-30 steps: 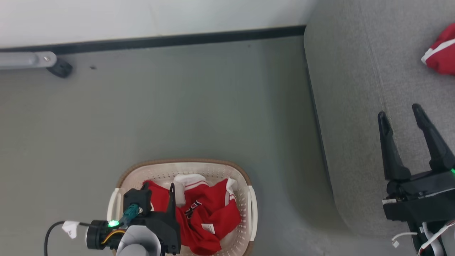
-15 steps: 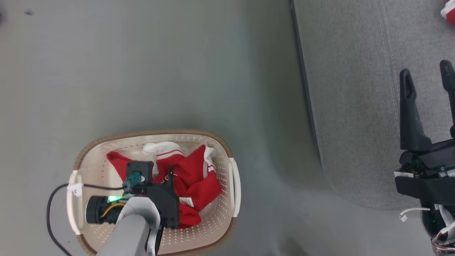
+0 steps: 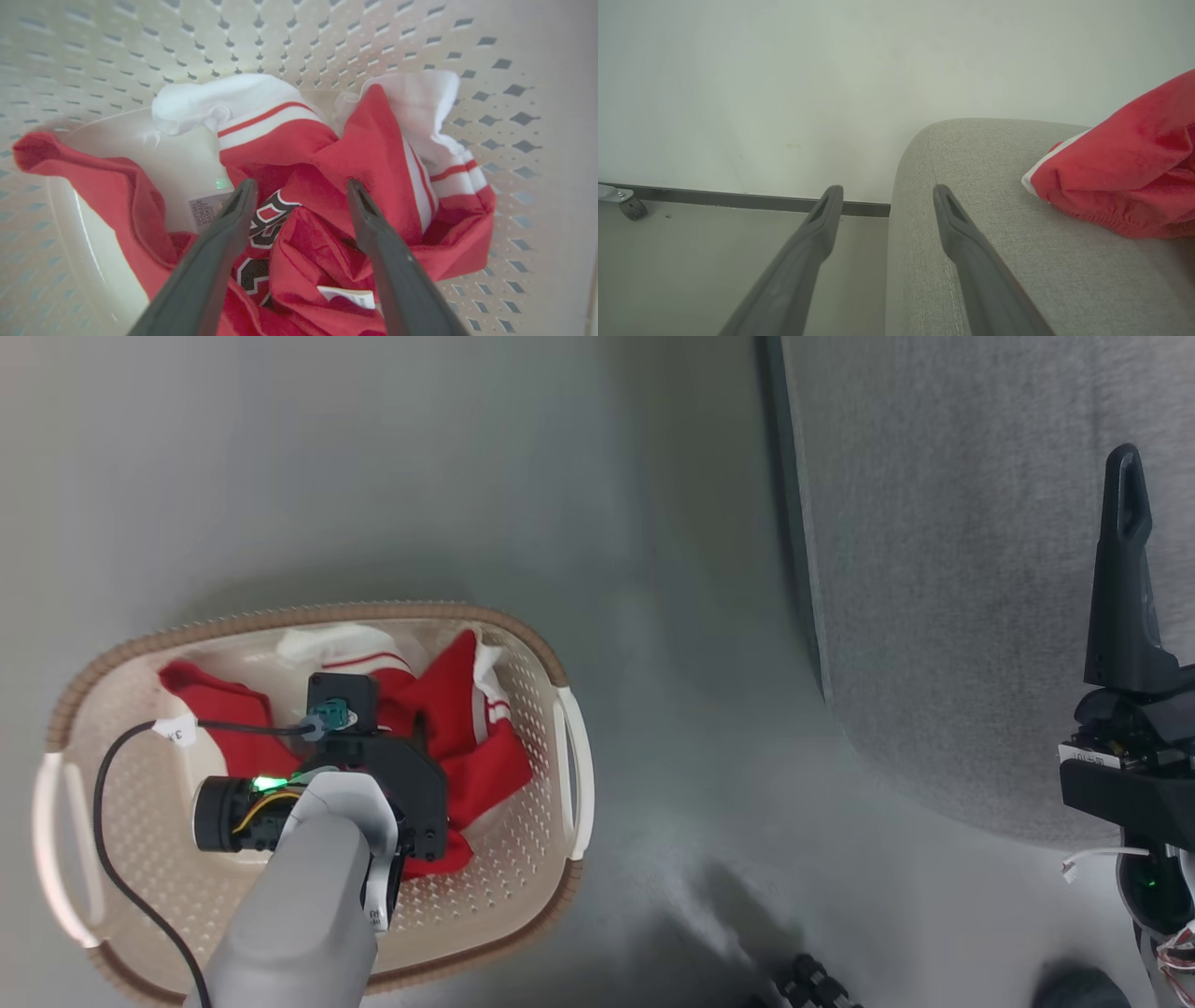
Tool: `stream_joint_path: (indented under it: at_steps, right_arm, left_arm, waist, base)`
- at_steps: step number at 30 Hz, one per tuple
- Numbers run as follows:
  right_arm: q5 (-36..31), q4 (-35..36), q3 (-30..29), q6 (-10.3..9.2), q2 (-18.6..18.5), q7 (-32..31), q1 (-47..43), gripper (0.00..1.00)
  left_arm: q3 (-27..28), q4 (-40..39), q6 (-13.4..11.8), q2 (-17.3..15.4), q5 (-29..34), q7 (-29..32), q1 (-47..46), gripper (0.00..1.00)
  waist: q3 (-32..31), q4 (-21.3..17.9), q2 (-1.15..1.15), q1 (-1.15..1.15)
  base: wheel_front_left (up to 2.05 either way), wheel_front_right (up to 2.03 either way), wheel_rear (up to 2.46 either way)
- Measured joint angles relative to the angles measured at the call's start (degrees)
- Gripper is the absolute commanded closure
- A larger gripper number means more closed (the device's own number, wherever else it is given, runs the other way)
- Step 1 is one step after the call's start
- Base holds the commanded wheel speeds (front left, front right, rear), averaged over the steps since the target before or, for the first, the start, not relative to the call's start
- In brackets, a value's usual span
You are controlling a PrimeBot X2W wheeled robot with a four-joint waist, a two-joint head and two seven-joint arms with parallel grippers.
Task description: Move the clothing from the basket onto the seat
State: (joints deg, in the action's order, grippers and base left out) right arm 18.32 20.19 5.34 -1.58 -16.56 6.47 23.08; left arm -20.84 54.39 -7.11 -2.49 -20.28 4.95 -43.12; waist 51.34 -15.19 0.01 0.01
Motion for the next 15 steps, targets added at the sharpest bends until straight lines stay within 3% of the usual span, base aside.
stream_joint_path:
  at_steps: [15]
  right_arm:
    - [-0.01,-2.2,1.22,0.07,0.94,1.75,1.5,0.0]
  left_arm:
    - [-0.21,5.41,0.59,-0.09,-5.45,0.62,-1.76,0.0]
  waist:
    - [6.72,-2.4,-0.01,-0.01]
  base:
    - [0.0,0.0,0.0]
